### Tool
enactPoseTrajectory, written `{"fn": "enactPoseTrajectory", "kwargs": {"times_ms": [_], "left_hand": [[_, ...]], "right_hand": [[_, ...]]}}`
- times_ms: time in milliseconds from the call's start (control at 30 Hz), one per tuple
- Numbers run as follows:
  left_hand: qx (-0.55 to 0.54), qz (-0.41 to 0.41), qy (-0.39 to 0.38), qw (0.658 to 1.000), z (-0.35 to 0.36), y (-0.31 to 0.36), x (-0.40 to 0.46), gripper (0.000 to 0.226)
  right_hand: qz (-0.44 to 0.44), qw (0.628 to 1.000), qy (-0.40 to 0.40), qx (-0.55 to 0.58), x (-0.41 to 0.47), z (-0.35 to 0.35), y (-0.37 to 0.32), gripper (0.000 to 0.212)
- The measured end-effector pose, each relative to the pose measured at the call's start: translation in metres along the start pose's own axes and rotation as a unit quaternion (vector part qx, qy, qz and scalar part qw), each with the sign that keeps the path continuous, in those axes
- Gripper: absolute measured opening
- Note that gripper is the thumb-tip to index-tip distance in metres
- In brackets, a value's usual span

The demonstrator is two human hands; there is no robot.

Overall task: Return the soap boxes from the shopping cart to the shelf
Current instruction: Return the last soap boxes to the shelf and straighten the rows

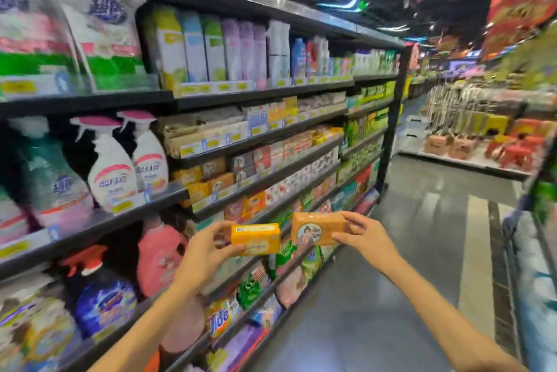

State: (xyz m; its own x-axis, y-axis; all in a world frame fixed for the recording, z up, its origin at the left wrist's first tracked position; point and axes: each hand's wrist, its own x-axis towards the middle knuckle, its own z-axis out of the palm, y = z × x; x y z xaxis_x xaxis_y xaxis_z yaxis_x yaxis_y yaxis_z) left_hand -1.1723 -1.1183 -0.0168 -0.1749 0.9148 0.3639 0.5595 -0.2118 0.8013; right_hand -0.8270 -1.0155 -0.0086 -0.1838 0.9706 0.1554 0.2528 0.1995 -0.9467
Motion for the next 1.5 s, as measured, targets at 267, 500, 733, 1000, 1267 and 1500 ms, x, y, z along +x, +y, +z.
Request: {"fn": "enactPoseTrajectory", "kwargs": {"times_ms": [267,500,733,1000,1267,1500], "left_hand": [[0.027,-0.025,0.048,0.998,0.042,-0.008,0.097,0.037],[0.042,-0.058,0.14,0.988,0.04,-0.068,0.181,0.04],[0.069,-0.114,0.22,0.966,0.024,-0.103,0.234,0.036],[0.159,-0.197,0.32,0.913,0.01,-0.134,0.269,0.035],[0.283,-0.303,0.333,0.847,0.011,-0.126,0.291,0.01],[0.334,-0.333,0.356,0.807,0.022,-0.135,0.301,0.019]], "right_hand": [[-0.034,0.999,-0.035,-0.017,0.118,-0.018,0.023,0.054],[-0.05,0.994,-0.093,-0.019,0.231,0.026,0.029,0.049],[-0.075,0.982,-0.173,-0.002,0.329,0.077,0.027,0.042],[-0.12,0.957,-0.264,0.013,0.411,0.135,0.036,0.049],[-0.17,0.928,-0.333,-0.001,0.454,0.175,0.046,0.052],[-0.18,0.919,-0.35,-0.004,0.461,0.188,0.048,0.046]]}}
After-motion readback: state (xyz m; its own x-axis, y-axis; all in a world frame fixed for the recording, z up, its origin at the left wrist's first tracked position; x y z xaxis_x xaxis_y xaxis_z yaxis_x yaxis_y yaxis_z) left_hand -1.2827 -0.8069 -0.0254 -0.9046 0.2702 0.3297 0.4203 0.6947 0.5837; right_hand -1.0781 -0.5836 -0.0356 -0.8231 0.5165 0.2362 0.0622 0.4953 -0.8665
